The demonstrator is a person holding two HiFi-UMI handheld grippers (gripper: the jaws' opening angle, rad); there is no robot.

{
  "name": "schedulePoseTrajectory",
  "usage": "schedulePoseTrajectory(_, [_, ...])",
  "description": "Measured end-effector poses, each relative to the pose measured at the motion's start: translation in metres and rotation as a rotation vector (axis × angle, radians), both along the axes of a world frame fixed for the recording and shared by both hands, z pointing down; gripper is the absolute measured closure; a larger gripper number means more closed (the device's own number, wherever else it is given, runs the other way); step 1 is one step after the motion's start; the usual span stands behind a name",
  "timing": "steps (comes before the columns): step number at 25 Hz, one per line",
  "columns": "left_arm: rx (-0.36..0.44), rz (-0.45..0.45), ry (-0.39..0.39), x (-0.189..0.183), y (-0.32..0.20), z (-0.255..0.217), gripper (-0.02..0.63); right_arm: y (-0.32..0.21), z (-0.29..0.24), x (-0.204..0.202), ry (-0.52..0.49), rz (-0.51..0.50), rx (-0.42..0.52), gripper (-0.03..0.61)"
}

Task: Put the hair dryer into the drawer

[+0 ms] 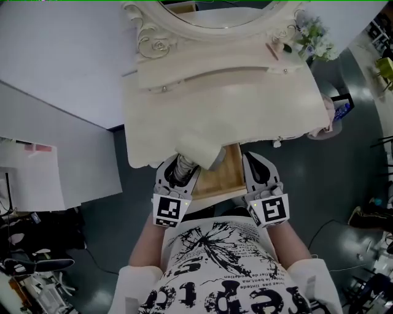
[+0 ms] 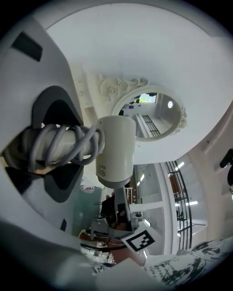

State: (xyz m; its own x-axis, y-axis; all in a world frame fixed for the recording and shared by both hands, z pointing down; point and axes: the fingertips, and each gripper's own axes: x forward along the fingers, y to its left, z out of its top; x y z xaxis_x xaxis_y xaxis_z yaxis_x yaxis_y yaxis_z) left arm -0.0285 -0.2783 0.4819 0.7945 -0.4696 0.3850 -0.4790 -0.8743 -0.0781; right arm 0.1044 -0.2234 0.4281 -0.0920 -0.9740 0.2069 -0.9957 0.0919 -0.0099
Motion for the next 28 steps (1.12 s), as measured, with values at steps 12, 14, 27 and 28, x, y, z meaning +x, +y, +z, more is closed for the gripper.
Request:
schedulePoseTrajectory(12, [-0.149,0.36,-0.255,0.033,0.037,0.119,0.357,0.016,0.064,0.007,-0.053,0.105,-0.132,0.566])
schedulePoseTrajectory(14, [-0.166,0.421,-0.306,0.037,0.046,0.14,0.357,0.017,0.073,0.006,-0.057,0.1,-0.146,0.566])
schedulePoseTrajectory(27, [-0.33,0.656,-0.571,0.043,0.08,0.251,0.357,0.033,0.125,0.003,-0.079,0.122,-0.232,0.566])
schedulePoseTrajectory(28, [-0.344,0.665,-0.592,0.043,0.082,0.257,0.357,0.034,0.126,0.003,-0.079,0.123,-0.237,0.566])
